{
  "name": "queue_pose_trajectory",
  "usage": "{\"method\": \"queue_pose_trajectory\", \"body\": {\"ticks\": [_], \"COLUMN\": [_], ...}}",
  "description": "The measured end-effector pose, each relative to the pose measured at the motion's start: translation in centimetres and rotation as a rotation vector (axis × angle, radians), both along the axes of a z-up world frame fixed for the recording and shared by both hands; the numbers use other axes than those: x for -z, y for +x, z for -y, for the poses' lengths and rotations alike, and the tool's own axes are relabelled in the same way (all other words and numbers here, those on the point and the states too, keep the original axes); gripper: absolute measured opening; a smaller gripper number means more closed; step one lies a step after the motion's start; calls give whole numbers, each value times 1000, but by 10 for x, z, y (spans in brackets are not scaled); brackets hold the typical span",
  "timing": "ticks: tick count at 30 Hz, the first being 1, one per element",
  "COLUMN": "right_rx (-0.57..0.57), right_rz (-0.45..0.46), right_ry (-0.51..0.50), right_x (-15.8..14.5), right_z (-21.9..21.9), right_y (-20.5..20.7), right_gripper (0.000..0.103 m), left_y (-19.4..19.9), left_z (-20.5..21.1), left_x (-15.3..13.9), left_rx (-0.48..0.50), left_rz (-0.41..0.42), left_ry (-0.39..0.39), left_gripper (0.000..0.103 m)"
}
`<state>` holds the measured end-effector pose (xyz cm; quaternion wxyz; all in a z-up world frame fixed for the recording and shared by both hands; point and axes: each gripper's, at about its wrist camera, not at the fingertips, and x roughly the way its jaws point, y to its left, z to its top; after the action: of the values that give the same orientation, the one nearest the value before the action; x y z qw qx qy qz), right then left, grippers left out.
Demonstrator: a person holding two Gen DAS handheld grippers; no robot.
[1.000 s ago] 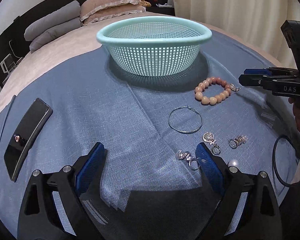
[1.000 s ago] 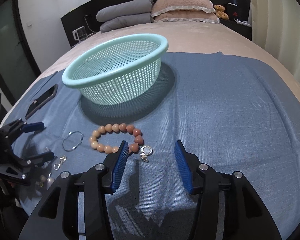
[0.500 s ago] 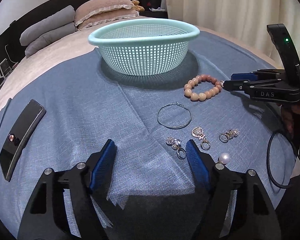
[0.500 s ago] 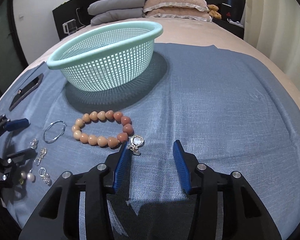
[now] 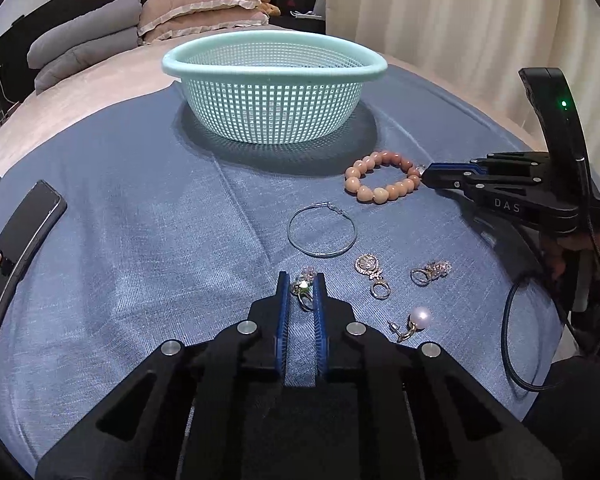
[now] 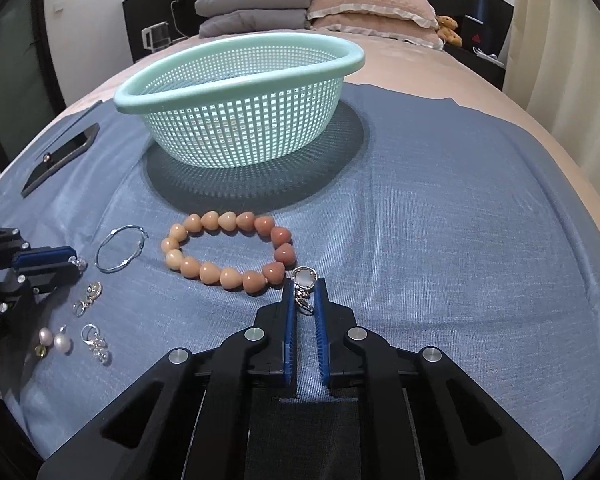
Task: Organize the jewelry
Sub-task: 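Grasp a silver earring with the left gripper while the right gripper grasps a silver charm, then carry both pieces over the green basket and open both grippers to drop them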
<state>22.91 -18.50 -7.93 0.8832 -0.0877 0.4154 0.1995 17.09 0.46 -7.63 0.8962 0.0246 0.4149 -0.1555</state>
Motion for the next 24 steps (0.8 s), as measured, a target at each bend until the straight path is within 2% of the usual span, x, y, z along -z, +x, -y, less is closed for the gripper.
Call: {"method": "queue_pose_trajectory", "body": {"ticks": [2, 10, 17, 24], "right_rx": [4, -2, -34, -69], "right_rz": [-7, -10, -13, 64], "right_ry": [11, 17, 12, -7], "right_x": [-1, -13, -24, -60], "right_z": [3, 13, 19, 20], "right_y": [-3, -30, -53, -60], "right_gripper": [9, 9, 9, 9], "left_y": [-2, -13, -39, -47], "left_z": [1, -6, -7, -11], "left_x": [0, -6, -19, -45], "left_rx": [0, -14, -15, -25], "left_rz": [-5, -38, -37, -4], "left_ry": [0, -37, -26, 23], "left_gripper": [6, 6, 6, 6]}}
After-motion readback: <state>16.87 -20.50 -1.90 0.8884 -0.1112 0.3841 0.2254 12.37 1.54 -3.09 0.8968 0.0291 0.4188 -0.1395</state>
